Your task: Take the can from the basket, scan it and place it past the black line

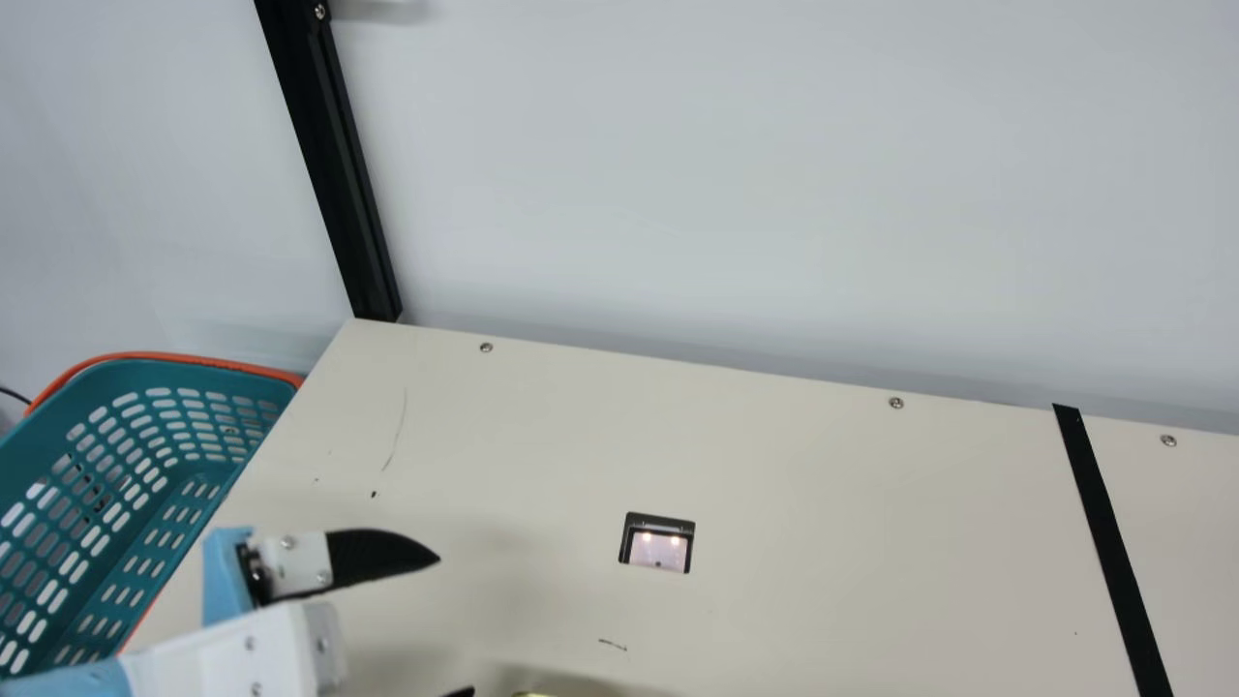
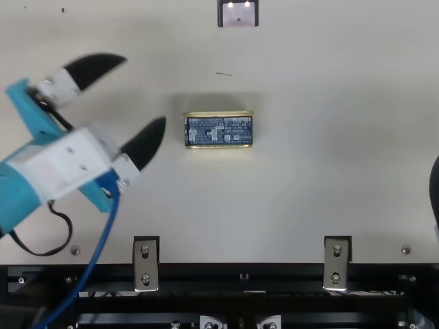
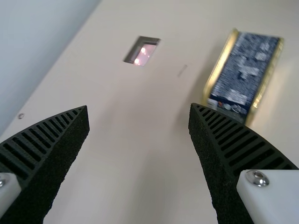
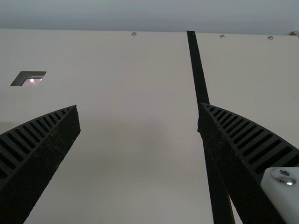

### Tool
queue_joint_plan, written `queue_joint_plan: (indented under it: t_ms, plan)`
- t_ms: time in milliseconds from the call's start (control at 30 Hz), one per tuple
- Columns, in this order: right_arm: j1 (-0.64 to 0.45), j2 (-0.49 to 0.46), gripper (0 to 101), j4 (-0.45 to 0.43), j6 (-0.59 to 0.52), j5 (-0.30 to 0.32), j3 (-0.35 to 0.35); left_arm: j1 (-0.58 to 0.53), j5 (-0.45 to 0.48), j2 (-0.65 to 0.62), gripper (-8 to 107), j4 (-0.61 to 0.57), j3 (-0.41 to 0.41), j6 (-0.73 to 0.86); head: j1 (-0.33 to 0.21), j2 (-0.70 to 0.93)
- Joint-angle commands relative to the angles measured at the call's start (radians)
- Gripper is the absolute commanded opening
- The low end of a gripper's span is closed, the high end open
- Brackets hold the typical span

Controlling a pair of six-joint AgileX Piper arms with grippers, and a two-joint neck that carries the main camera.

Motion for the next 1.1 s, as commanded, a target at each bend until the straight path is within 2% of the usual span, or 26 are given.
queue_joint_plan:
  t_ms: [0, 300, 567, 700, 833, 1067]
  plan:
    - [0.0, 0.0, 101, 0.0, 0.0, 0.0, 0.0, 0.059, -0.035, -0.032, 90, -0.001, -0.018, -0.069, -0.032, -0.004]
    - [0.0, 0.0, 101, 0.0, 0.0, 0.0, 0.0, 0.271, -0.141, -0.154, 90, -0.001, -0.117, -0.402, -0.032, -0.004]
    - [0.0, 0.0, 101, 0.0, 0.0, 0.0, 0.0, 0.454, -0.146, -0.245, 90, -0.001, -0.161, -0.717, -0.032, -0.004]
    - [0.0, 0.0, 101, 0.0, 0.0, 0.0, 0.0, 0.517, -0.093, -0.298, 90, -0.001, -0.154, -0.834, -0.032, -0.004]
    - [0.0, 0.0, 101, 0.0, 0.0, 0.0, 0.0, 0.545, -0.004, -0.344, 90, -0.001, -0.115, -0.932, -0.032, -0.004]
    - [0.0, 0.0, 101, 0.0, 0.0, 0.0, 0.0, 0.484, 0.174, -0.397, 90, -0.001, -0.003, -1.073, -0.032, -0.004]
